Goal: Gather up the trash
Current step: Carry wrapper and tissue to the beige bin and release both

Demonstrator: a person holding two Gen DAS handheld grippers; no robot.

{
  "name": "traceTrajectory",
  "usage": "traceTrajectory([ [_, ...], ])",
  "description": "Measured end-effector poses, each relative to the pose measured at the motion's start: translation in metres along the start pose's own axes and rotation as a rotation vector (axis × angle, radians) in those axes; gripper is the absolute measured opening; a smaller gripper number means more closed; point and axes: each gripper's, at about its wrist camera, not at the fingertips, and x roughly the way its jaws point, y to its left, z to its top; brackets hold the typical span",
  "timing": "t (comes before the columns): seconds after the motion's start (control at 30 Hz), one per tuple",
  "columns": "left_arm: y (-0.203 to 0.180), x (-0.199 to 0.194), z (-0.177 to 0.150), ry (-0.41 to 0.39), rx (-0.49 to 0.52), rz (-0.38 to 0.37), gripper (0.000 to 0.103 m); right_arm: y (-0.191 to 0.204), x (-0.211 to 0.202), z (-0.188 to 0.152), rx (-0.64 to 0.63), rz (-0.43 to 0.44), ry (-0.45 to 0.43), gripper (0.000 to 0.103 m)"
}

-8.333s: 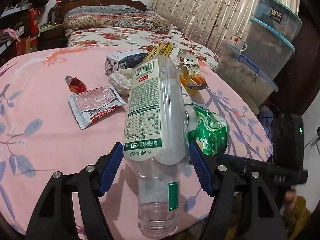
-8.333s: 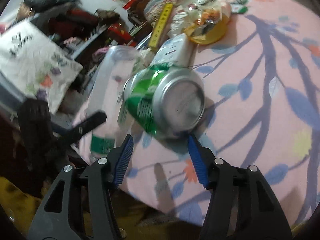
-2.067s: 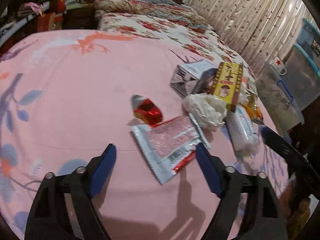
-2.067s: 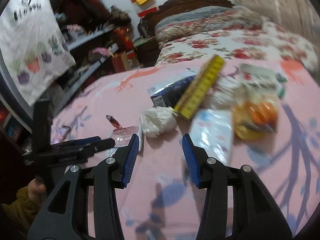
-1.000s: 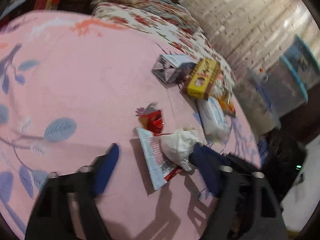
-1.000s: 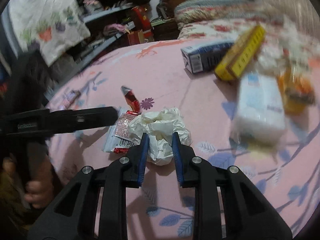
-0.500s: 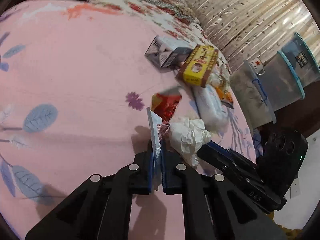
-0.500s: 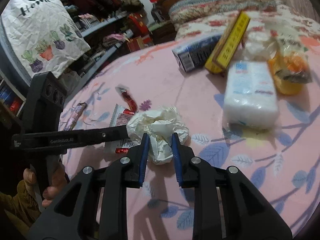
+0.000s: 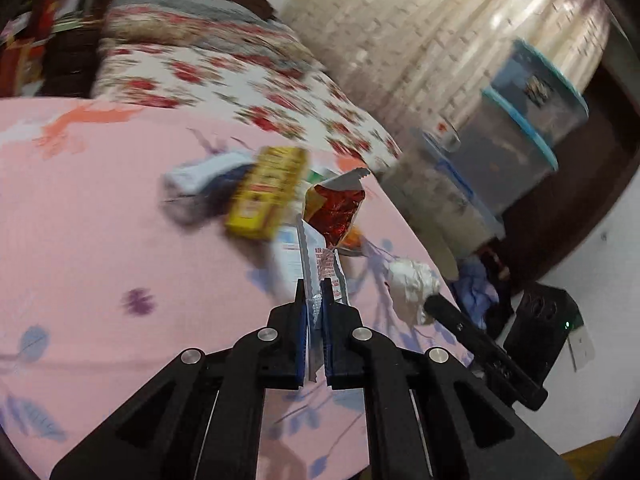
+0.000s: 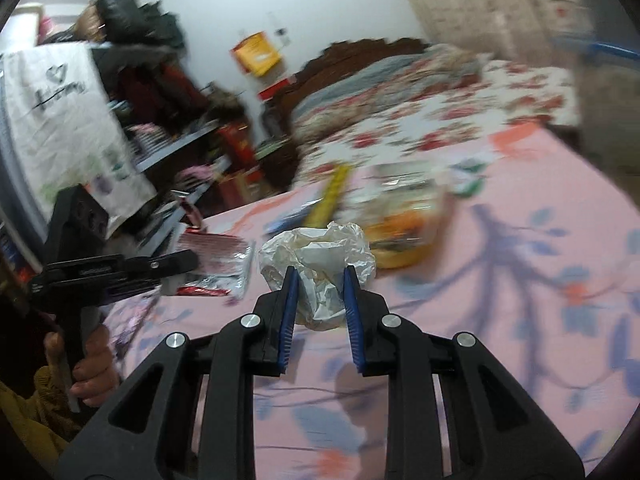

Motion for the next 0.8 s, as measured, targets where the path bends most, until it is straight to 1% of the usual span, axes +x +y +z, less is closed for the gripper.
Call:
traceTrajectory([
  [0.07,-0.021,0.027,0.008,0.044,0.043,-0.027,0.006,-0.021,-0.005,0.001,0.022,-0.062,0.011,0.025],
  [0.1,-0.035,0.044,0.013,0.066,0.077,-0.033,0.006,-0.04,-0.008,0.001,0.042,-0.114,0.028,0.025],
  [0.17,-0.056,0.073,0.021,0.106,0.126,-0.049,0.006,-0.062,-0.014,0.002,0.07,-0.161,0.029,0.025],
  [0.27,-0.097,0.125,0.036,0.168,0.196,-0.091,0.006,-0.11,-0.042,0.012,0.13,-0.249,-0.024,0.026],
  [0.37,-0.143,0.174,0.051,0.217,0.269,-0.111,0.006,-0.151,-0.067,0.023,0.184,-0.314,-0.081,0.026],
  [0.4,-0.162,0.193,0.057,0.234,0.297,-0.119,0.006,-0.172,-0.078,0.029,0.209,-0.346,-0.106,0.026],
  [0.43,-0.174,0.207,0.061,0.245,0.317,-0.122,0.006,-0.187,-0.085,0.031,0.226,-0.363,-0.118,0.026],
  [0.5,-0.212,0.248,0.071,0.275,0.375,-0.13,0.006,-0.227,-0.101,0.04,0.287,-0.398,-0.149,0.026],
  [0.57,-0.24,0.279,0.076,0.29,0.422,-0.125,0.006,-0.262,-0.111,0.048,0.344,-0.426,-0.169,0.026],
  [0.67,-0.281,0.333,0.079,0.327,0.478,-0.126,0.006,-0.304,-0.117,0.058,0.402,-0.451,-0.173,0.026],
  [0.77,-0.309,0.382,0.079,0.353,0.514,-0.094,0.006,-0.331,-0.114,0.067,0.44,-0.47,-0.165,0.029],
  [0.8,-0.313,0.392,0.078,0.36,0.52,-0.086,0.009,-0.343,-0.112,0.069,0.464,-0.467,-0.164,0.037],
])
